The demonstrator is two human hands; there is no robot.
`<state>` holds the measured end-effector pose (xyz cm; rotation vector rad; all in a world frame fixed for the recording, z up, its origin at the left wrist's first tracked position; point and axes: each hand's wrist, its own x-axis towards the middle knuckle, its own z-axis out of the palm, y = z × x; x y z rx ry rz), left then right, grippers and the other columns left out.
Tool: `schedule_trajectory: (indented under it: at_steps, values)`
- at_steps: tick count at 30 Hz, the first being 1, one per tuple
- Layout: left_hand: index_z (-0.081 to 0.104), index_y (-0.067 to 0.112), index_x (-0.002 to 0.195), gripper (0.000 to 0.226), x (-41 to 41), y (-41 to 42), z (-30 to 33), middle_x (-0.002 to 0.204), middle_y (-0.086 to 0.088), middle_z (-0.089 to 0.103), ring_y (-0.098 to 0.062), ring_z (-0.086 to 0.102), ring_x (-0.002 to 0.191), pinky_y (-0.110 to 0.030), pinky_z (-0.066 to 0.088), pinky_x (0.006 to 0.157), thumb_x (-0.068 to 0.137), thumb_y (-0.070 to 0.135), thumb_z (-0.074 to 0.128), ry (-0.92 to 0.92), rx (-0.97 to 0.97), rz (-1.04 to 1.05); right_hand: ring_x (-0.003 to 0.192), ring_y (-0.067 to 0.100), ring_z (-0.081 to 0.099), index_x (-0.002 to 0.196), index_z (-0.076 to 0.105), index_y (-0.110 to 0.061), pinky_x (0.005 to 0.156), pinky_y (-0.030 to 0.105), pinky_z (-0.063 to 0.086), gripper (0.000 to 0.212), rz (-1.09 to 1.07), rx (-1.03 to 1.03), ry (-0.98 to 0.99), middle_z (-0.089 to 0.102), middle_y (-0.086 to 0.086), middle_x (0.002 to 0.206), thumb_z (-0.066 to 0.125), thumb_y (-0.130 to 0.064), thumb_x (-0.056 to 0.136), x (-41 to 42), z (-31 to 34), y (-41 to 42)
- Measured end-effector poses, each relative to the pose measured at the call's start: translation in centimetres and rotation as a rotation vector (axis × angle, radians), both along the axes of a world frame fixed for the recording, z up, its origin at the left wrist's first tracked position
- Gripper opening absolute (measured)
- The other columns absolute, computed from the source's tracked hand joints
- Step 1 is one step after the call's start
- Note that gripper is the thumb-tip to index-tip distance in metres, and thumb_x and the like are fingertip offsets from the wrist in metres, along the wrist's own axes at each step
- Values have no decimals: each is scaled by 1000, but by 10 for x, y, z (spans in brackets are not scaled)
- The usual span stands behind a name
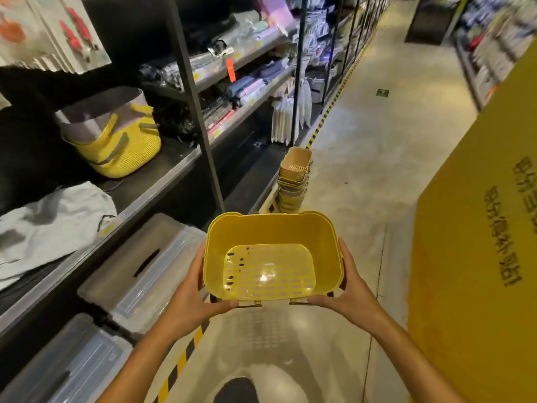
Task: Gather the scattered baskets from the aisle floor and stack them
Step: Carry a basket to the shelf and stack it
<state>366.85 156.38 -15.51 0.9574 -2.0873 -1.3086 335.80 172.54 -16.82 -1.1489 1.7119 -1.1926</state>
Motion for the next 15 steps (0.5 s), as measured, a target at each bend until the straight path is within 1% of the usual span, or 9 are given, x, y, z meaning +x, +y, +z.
schedule_trajectory:
  at_steps: [2, 4, 7, 9, 11, 13, 15]
  values:
    - [14, 43, 160, 126, -28, -20, -7, 156, 26, 37, -1, 41, 142, -45, 41, 116, 64, 45, 96, -12, 18, -28, 130, -13, 46, 157, -3, -52, 92, 9, 49, 139, -30, 24, -25, 38, -45, 142, 98, -43, 61, -24, -8, -8]
    - [14, 42, 160, 127, -56, -44, -14, 155, 26, 38, 1, 42, 141, -45, 43, 115, 63, 45, 96, -23, 26, -46, 128, -13, 48, 157, -2, -52, 89, 7, 49, 139, -65, 32, -54, 41, -46, 139, 98, -41, 61, -48, -15, -20]
    - [8, 48, 159, 131, -99, -83, -27, 156, 29, 35, 4, 40, 141, -41, 41, 116, 61, 52, 95, -38, 55, -80, 127, -13, 49, 158, -2, -48, 89, 6, 48, 139, -108, 53, -54, 43, -47, 137, 98, -37, 62, -86, -23, -45]
    - [7, 49, 159, 132, -123, -108, -32, 157, 29, 35, 4, 40, 141, -41, 40, 116, 61, 49, 96, -24, 69, -107, 128, -13, 49, 159, -2, -44, 91, 6, 48, 139, -113, 59, -44, 43, -48, 136, 98, -33, 63, -108, -23, -62]
    - [6, 51, 158, 133, -156, -144, -38, 156, 31, 34, 6, 40, 141, -38, 41, 114, 61, 48, 97, -16, 88, -134, 129, -12, 48, 160, -1, -42, 94, 7, 47, 138, -145, 79, -36, 44, -46, 137, 98, -29, 64, -138, -23, -89]
    - [6, 52, 158, 132, -191, -179, -34, 157, 31, 32, 8, 39, 141, -31, 42, 112, 62, 49, 96, -3, 102, -159, 130, -10, 49, 160, 0, -43, 93, 8, 48, 137, -167, 79, -28, 46, -41, 139, 98, -28, 65, -168, -17, -119]
    - [8, 50, 159, 129, -226, -212, -28, 158, 29, 32, 8, 39, 141, -16, 43, 107, 64, 48, 96, 15, 90, -181, 129, -11, 49, 159, 1, -47, 92, 5, 46, 136, -194, 77, 12, 45, -40, 141, 98, -34, 64, -198, -9, -149]
